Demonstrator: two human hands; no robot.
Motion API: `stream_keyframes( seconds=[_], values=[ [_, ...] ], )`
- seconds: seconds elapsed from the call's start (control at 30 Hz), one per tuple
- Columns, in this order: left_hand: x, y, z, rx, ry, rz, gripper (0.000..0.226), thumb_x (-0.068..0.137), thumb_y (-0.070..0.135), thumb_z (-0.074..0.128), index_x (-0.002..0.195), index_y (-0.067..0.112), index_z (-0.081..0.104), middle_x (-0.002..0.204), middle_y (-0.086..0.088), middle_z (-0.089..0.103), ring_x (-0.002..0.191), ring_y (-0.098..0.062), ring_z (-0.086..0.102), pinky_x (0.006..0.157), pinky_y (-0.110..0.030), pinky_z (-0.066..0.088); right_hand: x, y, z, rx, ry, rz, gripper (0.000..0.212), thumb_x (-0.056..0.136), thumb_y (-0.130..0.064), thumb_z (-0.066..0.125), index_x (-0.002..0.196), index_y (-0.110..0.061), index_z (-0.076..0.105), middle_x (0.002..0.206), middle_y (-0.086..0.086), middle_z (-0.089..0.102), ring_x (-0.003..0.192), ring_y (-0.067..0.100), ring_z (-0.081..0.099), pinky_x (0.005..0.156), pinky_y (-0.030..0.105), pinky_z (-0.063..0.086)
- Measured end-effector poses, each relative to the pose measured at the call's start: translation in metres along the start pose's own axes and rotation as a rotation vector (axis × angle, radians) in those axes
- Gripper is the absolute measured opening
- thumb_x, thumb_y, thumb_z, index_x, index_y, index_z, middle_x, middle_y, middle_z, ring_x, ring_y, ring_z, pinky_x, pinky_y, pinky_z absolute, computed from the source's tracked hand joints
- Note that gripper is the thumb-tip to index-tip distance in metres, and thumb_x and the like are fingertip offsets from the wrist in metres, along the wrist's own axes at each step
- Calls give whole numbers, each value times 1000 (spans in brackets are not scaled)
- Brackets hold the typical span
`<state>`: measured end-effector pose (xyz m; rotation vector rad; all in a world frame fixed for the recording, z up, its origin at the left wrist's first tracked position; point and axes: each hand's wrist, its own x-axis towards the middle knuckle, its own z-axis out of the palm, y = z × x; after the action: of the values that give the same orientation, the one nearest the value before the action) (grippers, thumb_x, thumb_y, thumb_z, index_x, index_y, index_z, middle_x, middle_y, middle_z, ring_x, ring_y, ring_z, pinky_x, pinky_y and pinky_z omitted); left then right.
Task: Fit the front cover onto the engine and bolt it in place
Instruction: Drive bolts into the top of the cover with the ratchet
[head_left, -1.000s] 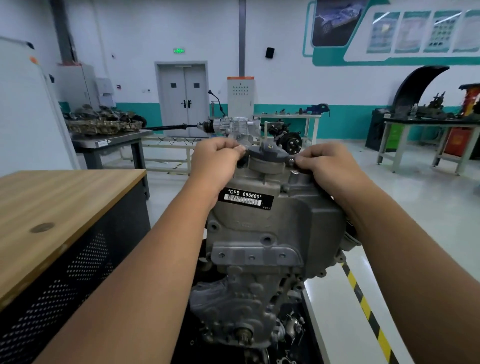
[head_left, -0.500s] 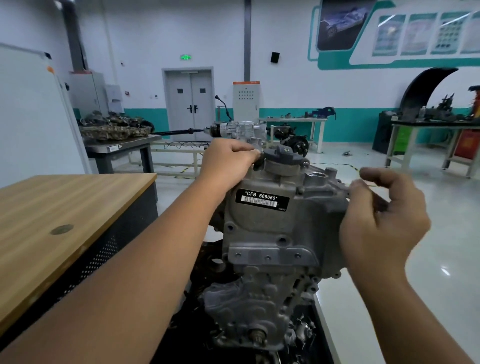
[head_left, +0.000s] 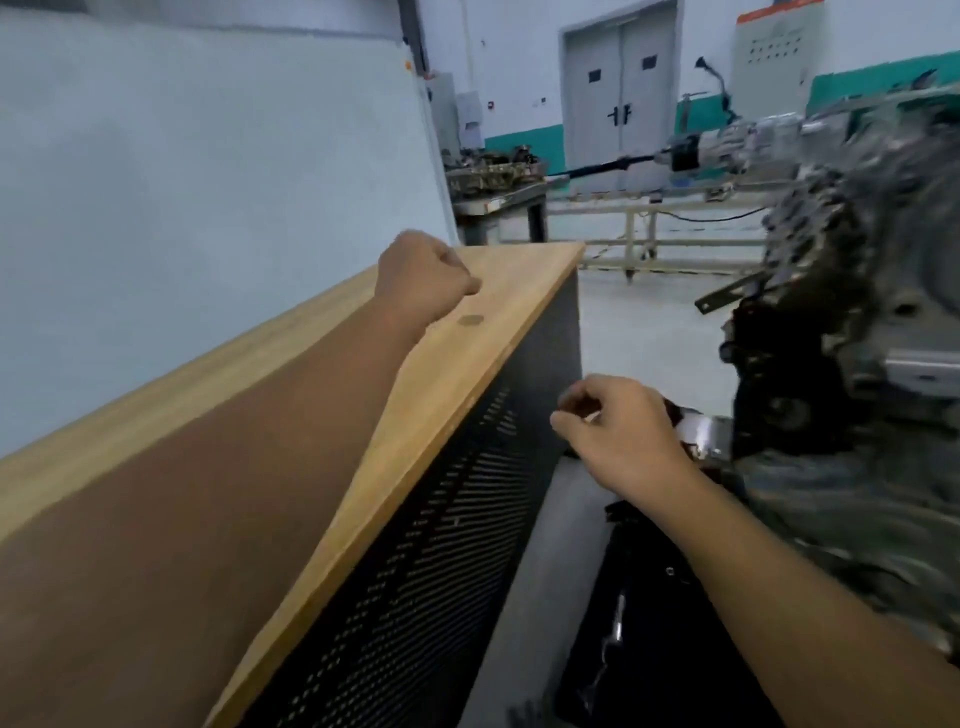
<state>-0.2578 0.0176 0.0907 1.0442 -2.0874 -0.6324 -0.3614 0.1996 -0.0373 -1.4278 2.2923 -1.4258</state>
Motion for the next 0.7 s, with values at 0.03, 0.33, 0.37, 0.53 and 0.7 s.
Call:
stream_keyframes(
  seconds=[0.03, 0.33, 0.37, 0.53, 0.7],
  values=[
    [-1, -31, -22, 20, -17, -59, 9, 80, 20, 85, 78, 16, 77, 77, 4, 69, 67, -8, 63, 58, -22, 51, 1, -5, 24, 8, -31, 18, 9, 88, -29, 73, 83, -34, 67, 81, -18, 66, 87, 10, 65, 75, 27, 51],
    [-31, -223, -175, 199, 134, -347, 7, 88, 20, 78, 82, 18, 76, 81, -1, 69, 65, -10, 54, 74, -27, 48, 16, -88, 145, -135, -183, -215, 22, 88, -33, 68, 108, -27, 73, 97, -8, 69, 93, 18, 63, 78, 33, 54],
    [-35, -233, -184, 210, 121, -337, 4, 87, 20, 79, 85, 18, 77, 85, 0, 69, 72, -11, 57, 79, -29, 49, 16, -98, 156, -171, -181, -286, 24, 88, -36, 68, 110, -28, 72, 102, -5, 71, 100, 21, 62, 83, 38, 55],
    [-61, -258, -233, 317, -170, -228, 8, 83, 36, 82, 83, 28, 80, 86, 9, 75, 81, 1, 65, 69, -24, 44, 32, -134, 210, -158, -306, -350, 39, 91, -38, 68, 129, -32, 60, 123, 3, 53, 111, 25, 51, 89, 36, 45],
    [-73, -301, -233, 596, -83, -394, 37, 78, 67, 73, 86, 31, 72, 90, 9, 63, 92, -18, 58, 78, -33, 45, 63, -143, 239, -100, -363, -309, 31, 99, -30, 63, 129, -20, 65, 118, 7, 65, 107, 22, 58, 86, 27, 40]
  ],
)
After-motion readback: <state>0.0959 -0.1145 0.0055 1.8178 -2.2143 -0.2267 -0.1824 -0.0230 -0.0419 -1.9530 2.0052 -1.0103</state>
